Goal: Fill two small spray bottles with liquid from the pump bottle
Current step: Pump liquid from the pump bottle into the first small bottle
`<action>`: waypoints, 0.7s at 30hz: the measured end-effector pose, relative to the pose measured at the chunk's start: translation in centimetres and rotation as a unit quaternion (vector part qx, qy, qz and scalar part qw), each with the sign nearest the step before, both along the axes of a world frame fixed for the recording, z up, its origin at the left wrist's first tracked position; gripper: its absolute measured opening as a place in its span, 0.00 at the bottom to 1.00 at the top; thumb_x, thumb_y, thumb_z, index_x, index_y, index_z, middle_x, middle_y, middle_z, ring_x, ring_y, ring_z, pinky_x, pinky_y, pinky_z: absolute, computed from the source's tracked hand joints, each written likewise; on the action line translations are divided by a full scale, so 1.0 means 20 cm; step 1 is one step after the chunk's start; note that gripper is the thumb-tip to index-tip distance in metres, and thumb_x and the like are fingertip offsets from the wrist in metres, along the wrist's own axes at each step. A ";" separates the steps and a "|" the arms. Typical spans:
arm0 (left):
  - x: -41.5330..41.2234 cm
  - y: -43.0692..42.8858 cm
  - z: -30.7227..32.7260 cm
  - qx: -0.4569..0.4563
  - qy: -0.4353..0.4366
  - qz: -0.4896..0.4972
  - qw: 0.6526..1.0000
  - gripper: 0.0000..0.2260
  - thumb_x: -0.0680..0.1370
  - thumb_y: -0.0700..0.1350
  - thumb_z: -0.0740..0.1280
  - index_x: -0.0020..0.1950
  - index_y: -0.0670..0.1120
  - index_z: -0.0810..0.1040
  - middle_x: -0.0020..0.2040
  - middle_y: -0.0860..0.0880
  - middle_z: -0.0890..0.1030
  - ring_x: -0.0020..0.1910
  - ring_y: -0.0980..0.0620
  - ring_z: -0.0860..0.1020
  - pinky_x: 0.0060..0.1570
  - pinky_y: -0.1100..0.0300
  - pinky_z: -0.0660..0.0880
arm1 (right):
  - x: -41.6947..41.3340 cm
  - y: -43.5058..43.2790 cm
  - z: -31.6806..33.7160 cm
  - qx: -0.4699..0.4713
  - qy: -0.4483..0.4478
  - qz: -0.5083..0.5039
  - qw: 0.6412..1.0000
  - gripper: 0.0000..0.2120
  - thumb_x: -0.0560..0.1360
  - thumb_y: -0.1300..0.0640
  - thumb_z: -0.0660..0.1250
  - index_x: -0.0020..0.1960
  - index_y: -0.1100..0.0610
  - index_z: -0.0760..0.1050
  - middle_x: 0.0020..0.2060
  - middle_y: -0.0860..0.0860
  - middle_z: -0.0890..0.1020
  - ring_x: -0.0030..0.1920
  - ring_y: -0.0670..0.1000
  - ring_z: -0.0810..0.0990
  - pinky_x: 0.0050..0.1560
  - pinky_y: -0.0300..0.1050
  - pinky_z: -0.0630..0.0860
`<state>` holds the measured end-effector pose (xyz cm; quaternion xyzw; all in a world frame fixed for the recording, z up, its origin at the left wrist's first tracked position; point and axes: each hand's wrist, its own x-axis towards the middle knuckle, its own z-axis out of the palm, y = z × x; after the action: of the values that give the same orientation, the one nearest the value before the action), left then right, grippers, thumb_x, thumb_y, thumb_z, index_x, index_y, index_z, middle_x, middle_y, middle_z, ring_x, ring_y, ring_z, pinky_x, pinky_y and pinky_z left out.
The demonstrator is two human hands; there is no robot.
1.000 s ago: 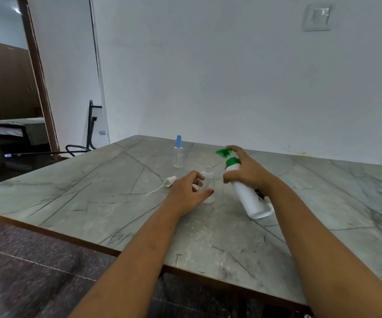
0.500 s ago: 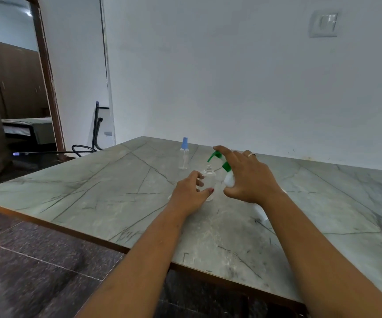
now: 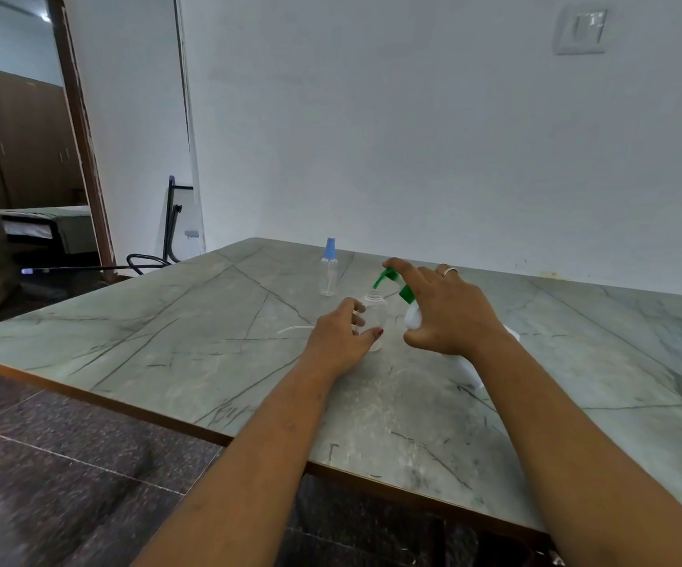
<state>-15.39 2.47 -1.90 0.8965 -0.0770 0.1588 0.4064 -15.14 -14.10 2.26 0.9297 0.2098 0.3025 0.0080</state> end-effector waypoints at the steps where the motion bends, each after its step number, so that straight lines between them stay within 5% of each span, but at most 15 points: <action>1: 0.00 0.00 0.00 0.000 0.001 0.002 1.000 0.20 0.76 0.51 0.67 0.65 0.46 0.68 0.62 0.46 0.76 0.57 0.48 0.76 0.58 0.57 0.73 | 0.00 0.00 0.00 -0.004 -0.001 0.000 1.000 0.45 0.65 0.46 0.69 0.75 0.42 0.48 0.58 0.47 0.75 0.56 0.53 0.71 0.44 0.44 0.73; 21: 0.00 0.00 0.01 0.016 -0.001 0.012 1.000 0.19 0.75 0.51 0.68 0.64 0.47 0.70 0.61 0.46 0.77 0.56 0.50 0.77 0.57 0.59 0.73 | -0.02 0.04 0.01 -0.006 -0.001 -0.014 1.000 0.39 0.65 0.47 0.71 0.71 0.44 0.54 0.60 0.49 0.76 0.55 0.54 0.72 0.46 0.46 0.76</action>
<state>-15.41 2.45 -1.80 0.9036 -0.0685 0.1631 0.3902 -15.45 -13.32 2.44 0.9322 0.1989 0.3020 0.0178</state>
